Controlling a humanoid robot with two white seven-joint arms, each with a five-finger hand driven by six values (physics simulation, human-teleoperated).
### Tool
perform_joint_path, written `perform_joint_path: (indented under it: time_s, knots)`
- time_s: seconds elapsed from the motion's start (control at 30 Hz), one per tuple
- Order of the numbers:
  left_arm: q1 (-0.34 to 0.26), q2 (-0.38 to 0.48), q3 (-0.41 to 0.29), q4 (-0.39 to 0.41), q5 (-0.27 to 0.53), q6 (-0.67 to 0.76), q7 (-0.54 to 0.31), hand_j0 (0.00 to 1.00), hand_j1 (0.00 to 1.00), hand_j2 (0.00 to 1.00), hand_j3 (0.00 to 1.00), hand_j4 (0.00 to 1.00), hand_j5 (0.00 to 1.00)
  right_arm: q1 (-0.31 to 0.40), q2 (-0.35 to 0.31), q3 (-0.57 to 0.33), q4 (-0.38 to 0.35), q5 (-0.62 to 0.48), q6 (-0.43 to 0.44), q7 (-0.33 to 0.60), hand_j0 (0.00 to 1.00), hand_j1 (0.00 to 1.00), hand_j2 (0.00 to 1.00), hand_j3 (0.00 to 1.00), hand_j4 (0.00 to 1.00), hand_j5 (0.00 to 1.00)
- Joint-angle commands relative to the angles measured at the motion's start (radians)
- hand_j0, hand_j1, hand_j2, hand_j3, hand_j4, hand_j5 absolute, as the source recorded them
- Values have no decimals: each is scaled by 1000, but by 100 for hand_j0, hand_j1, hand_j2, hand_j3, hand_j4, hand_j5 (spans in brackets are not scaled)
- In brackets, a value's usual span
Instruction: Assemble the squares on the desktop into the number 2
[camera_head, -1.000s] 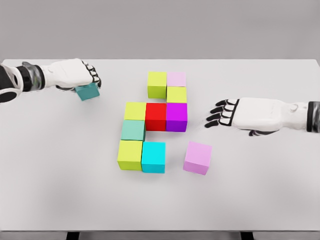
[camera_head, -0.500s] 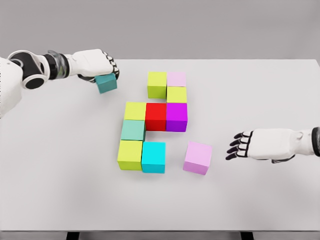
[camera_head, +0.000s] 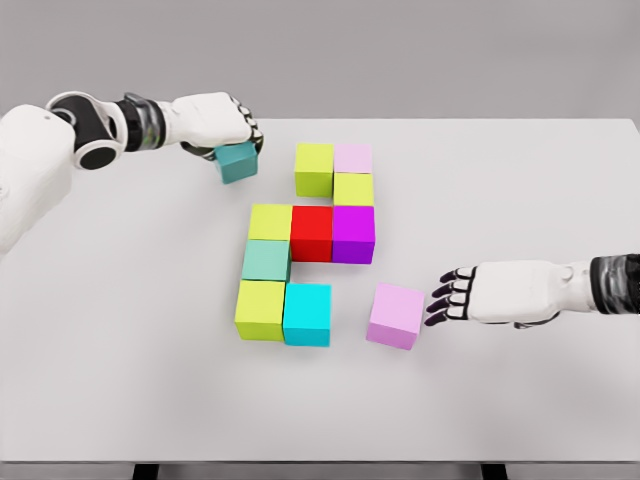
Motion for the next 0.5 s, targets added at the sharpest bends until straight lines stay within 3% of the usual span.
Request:
perform_joint_path:
  time_s: [0.0, 0.17, 0.47]
  knots:
    - [0, -8, 1, 1, 3, 1, 0, 62, 62, 62, 62, 62, 62, 0, 17, -1, 0, 4, 1, 1, 100, 100, 100, 100, 100, 100]
    - [-2, -14, 1, 2, 3, 1, -2, 63, 63, 63, 63, 63, 63, 0, 29, -1, 0, 6, 1, 1, 100, 100, 100, 100, 100, 100]
    - [-6, -23, 0, 31, 3, 1, -2, 90, 90, 90, 90, 90, 90, 0, 45, -13, 1, 13, 1, 1, 100, 100, 100, 100, 100, 100]
